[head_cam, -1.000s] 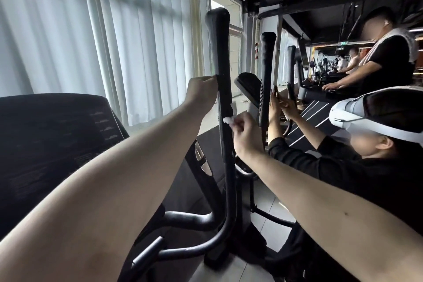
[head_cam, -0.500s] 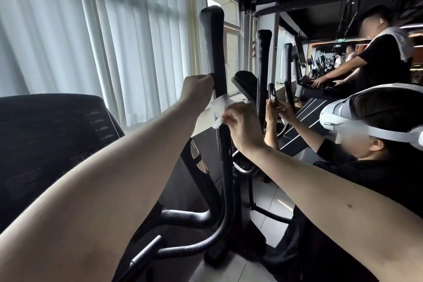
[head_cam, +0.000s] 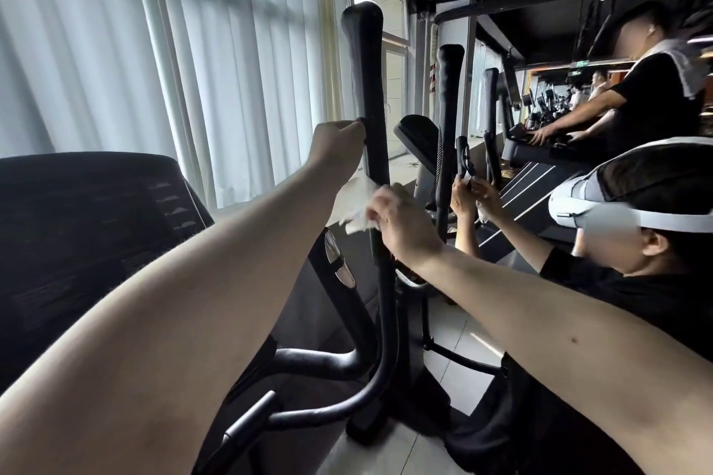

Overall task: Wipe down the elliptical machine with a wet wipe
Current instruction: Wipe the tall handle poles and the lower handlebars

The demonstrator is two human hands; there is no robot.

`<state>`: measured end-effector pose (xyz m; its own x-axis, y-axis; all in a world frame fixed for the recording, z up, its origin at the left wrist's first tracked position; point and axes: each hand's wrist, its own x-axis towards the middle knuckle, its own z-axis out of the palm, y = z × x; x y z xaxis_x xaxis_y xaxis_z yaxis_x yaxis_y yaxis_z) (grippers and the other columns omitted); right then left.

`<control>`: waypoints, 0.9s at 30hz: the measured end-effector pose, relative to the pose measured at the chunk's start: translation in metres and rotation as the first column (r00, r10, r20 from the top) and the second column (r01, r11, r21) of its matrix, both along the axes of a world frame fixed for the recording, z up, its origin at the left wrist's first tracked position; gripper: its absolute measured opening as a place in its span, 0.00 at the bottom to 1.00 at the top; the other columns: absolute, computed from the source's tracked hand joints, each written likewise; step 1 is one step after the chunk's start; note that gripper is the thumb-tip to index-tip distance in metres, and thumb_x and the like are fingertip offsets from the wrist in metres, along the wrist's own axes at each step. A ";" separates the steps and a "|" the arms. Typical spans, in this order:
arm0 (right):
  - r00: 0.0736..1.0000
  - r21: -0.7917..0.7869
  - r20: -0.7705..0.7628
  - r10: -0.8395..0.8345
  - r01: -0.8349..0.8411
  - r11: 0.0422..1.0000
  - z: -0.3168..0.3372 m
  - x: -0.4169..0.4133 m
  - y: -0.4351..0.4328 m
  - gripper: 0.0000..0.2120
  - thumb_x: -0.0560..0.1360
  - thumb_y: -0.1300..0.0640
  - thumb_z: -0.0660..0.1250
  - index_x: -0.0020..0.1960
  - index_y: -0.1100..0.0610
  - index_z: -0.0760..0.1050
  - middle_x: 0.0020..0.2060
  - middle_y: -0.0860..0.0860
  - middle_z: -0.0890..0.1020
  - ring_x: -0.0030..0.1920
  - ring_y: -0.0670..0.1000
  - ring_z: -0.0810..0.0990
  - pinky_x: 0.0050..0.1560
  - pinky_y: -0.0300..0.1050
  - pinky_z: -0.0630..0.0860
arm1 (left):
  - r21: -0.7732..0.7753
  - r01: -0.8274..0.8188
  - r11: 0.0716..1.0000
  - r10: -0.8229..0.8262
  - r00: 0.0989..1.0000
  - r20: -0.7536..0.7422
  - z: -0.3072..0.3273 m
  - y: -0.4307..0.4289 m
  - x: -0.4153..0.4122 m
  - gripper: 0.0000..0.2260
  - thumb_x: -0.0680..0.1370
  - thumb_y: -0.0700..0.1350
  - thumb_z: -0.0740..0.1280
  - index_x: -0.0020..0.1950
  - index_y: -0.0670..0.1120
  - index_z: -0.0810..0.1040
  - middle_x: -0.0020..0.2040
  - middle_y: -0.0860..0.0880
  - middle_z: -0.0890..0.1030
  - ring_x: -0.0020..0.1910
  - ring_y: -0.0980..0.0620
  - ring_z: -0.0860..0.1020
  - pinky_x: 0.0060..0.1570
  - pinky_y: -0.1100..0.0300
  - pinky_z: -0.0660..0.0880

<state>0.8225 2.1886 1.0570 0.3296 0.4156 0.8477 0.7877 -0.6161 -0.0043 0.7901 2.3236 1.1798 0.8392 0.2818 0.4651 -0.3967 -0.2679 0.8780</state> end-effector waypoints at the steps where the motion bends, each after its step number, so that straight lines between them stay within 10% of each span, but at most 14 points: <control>1: 1.000 0.038 0.020 -0.011 0.011 0.999 0.004 0.001 0.002 0.09 0.73 0.70 0.71 0.40 0.58 0.77 0.40 0.51 0.79 0.45 0.51 0.76 0.43 0.45 0.77 | -0.002 -0.004 1.000 0.004 1.000 0.000 0.000 0.000 0.001 0.04 0.72 0.50 0.65 0.41 0.50 0.75 0.39 0.48 0.68 0.41 0.49 0.66 0.42 0.52 0.62; 10: 0.998 -0.186 -0.037 0.056 -0.062 0.981 -0.078 -0.007 -0.019 0.11 0.69 0.73 0.69 0.37 0.57 0.75 0.37 0.50 0.75 0.40 0.50 0.73 0.40 0.47 0.76 | 0.005 0.025 1.000 -0.025 1.000 -0.003 -0.001 0.000 -0.002 0.04 0.74 0.50 0.65 0.43 0.50 0.74 0.40 0.47 0.67 0.41 0.48 0.65 0.42 0.52 0.61; 17: 0.969 0.419 -0.177 0.170 -0.082 0.904 -0.009 -0.015 -0.024 0.07 0.75 0.68 0.71 0.45 0.57 0.78 0.44 0.45 0.79 0.43 0.43 0.75 0.48 0.25 0.68 | 0.025 0.009 1.000 -0.009 1.000 0.018 -0.001 0.001 -0.002 0.05 0.72 0.49 0.65 0.43 0.49 0.76 0.38 0.46 0.71 0.40 0.49 0.68 0.41 0.53 0.64; 27: 0.896 0.268 -0.443 0.034 0.096 0.959 -0.091 -0.016 -0.016 0.08 0.72 0.67 0.74 0.39 0.57 0.79 0.40 0.49 0.80 0.41 0.49 0.79 0.44 0.30 0.71 | 0.038 0.031 0.999 -0.032 0.999 0.022 0.000 -0.002 -0.009 0.03 0.72 0.47 0.64 0.43 0.49 0.75 0.39 0.46 0.67 0.39 0.48 0.64 0.42 0.53 0.64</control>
<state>0.8062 2.1722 0.9659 0.7030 0.1697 0.6907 0.6446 -0.5625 -0.5178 0.7813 2.3219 1.1800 0.8365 0.2371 0.4939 -0.4250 -0.2881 0.8581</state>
